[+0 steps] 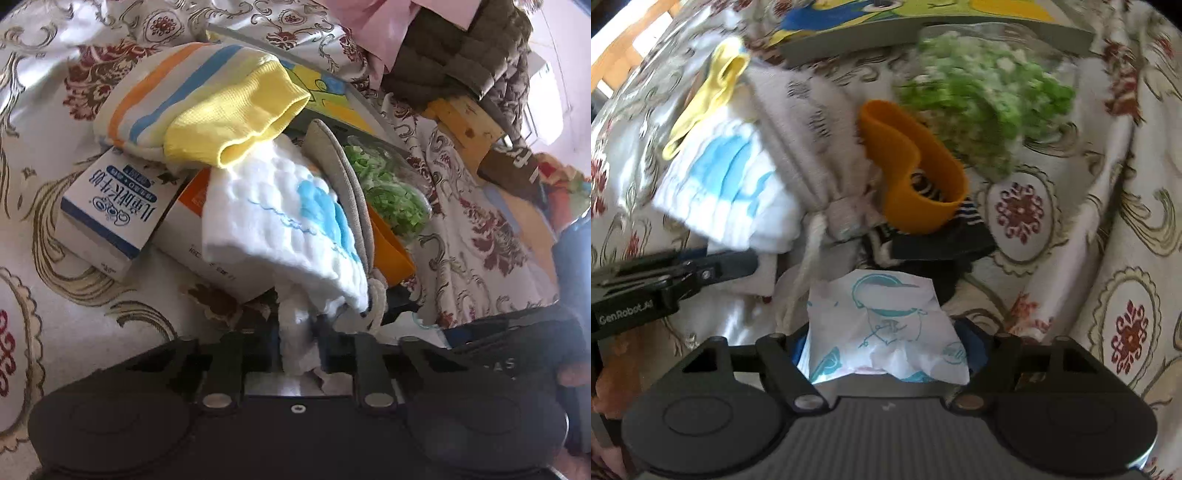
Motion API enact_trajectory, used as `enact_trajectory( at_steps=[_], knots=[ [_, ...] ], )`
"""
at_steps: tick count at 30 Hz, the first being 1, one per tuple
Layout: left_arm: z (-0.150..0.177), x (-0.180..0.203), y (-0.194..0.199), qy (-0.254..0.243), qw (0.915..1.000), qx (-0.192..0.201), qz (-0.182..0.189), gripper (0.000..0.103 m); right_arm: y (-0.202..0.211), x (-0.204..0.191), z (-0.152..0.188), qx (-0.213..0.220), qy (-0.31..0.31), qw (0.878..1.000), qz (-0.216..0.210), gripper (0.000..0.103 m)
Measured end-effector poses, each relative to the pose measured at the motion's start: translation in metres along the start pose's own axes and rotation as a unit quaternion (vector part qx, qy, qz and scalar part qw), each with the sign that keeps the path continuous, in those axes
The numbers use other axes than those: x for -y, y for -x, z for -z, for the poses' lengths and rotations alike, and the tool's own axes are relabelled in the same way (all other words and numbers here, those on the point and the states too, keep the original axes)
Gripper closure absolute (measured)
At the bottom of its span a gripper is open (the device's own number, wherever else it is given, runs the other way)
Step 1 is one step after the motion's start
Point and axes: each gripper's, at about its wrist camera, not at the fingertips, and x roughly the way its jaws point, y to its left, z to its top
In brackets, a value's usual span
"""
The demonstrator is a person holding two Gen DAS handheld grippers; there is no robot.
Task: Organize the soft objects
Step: 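Grasp the white printed wipes packet with the right gripper while the left gripper grasps a white tissue, then carry the packet and tissue onto the cartoon tray and open both grippers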
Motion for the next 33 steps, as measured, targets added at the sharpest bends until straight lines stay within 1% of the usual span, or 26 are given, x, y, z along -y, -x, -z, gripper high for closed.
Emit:
enact_trajectory(
  at_steps=[2,6,9,10,14,16,19,22,24,26,28,33],
  knots=[
    [0.000,0.001,0.002,-0.004,1.0000,0.004,-0.002,0.089,0.001,0.001,0.000,0.000,0.002,1.000,-0.001,0.025],
    [0.005,0.006,0.009,-0.010,0.9999,0.007,0.004,0.091,-0.001,-0.003,0.003,0.007,0.009,1.000,-0.003,0.028],
    [0.011,0.008,0.016,0.007,1.0000,0.002,0.006,0.091,-0.003,-0.006,0.001,0.020,0.008,1.000,-0.009,0.029],
    [0.013,0.007,0.020,0.016,0.9999,0.002,0.004,0.092,0.003,-0.006,0.005,0.027,0.008,1.000,-0.011,0.029],
    [0.020,0.004,0.044,0.043,0.9990,0.007,0.009,0.092,0.020,-0.009,0.010,0.068,0.011,0.997,-0.024,0.030],
    [0.023,0.002,0.054,0.067,0.9974,-0.002,0.027,0.092,0.029,-0.008,0.013,0.091,0.010,0.995,-0.033,0.029],
    [0.030,-0.002,0.068,0.101,0.9929,-0.016,0.062,0.092,0.041,-0.005,0.017,0.120,0.005,0.992,-0.045,0.029],
    [0.035,0.001,0.077,0.112,0.9889,-0.025,0.094,0.092,0.051,-0.002,0.020,0.145,0.001,0.988,-0.053,0.029],
    [0.035,0.004,0.081,0.123,0.9850,-0.024,0.119,0.092,0.054,-0.002,0.020,0.159,0.000,0.985,-0.059,0.029],
    [0.034,0.008,0.086,0.128,0.9823,-0.018,0.135,0.092,0.059,-0.002,0.022,0.175,0.000,0.982,-0.065,0.029],
    [0.030,0.014,0.092,0.121,0.9829,-0.006,0.139,0.092,0.061,-0.003,0.022,0.188,0.000,0.980,-0.071,0.029],
    [0.011,0.025,0.102,0.086,0.9874,0.023,0.131,0.092,0.072,-0.004,0.024,0.227,0.005,0.970,-0.084,0.029]
  ],
)
